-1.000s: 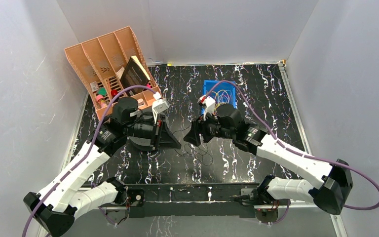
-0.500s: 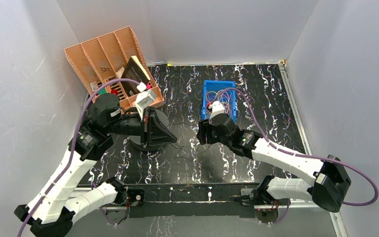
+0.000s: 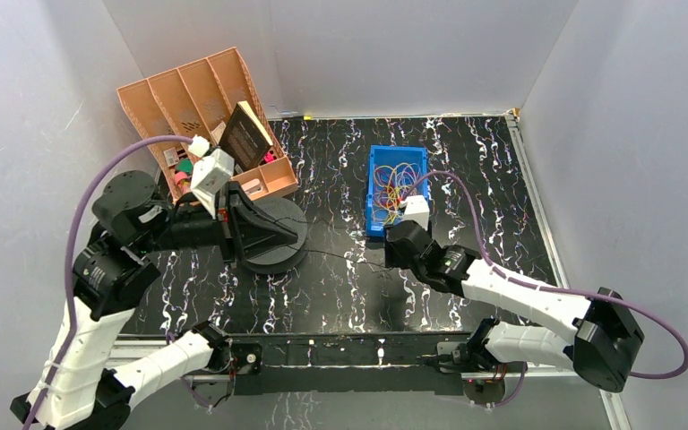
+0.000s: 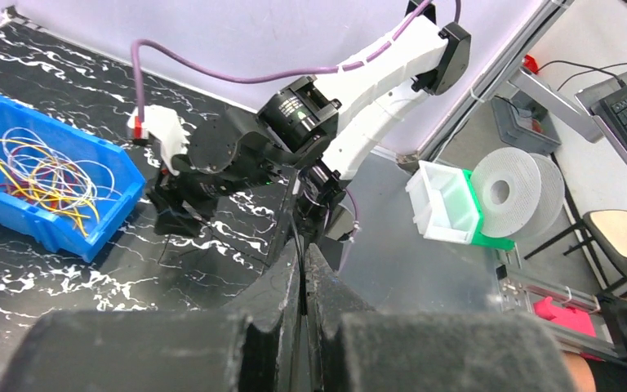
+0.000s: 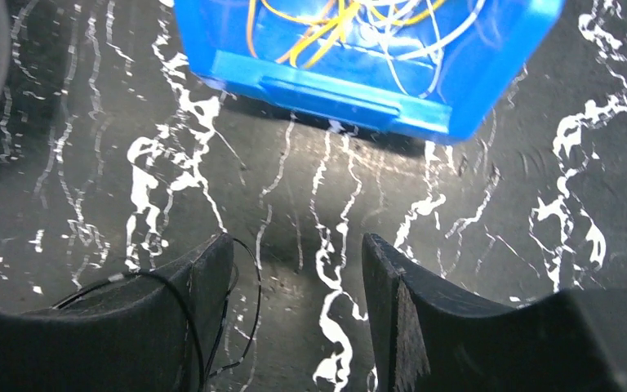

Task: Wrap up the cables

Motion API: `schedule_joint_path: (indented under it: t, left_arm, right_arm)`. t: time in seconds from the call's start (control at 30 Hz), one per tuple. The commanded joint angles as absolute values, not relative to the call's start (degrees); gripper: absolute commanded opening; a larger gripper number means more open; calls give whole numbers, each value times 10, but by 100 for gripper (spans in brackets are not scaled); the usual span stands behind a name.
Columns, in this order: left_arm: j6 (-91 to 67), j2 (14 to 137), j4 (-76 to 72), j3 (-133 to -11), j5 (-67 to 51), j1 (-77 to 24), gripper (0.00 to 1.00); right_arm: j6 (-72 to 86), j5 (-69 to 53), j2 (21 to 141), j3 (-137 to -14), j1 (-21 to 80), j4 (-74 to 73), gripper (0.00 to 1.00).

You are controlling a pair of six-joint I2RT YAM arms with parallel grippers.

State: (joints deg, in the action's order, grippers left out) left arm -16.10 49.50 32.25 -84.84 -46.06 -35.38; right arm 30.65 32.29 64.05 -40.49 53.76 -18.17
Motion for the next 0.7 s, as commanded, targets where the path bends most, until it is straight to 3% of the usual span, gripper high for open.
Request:
schedule_joint_path:
  t: [0.0,0.3,0.67]
  left_arm:
    - [-151,489,353,-893,-428,-353,0]
    - [-140,496,372,-955,-382,-353,0]
    - [-101,515,460,-1081,-273,-354,0]
  right_arm:
    - [350,382,608,-381,540,-216,66]
    - [417,416,587,-348,539,-266,66]
    - [496,408,591,-338,514,-281,80]
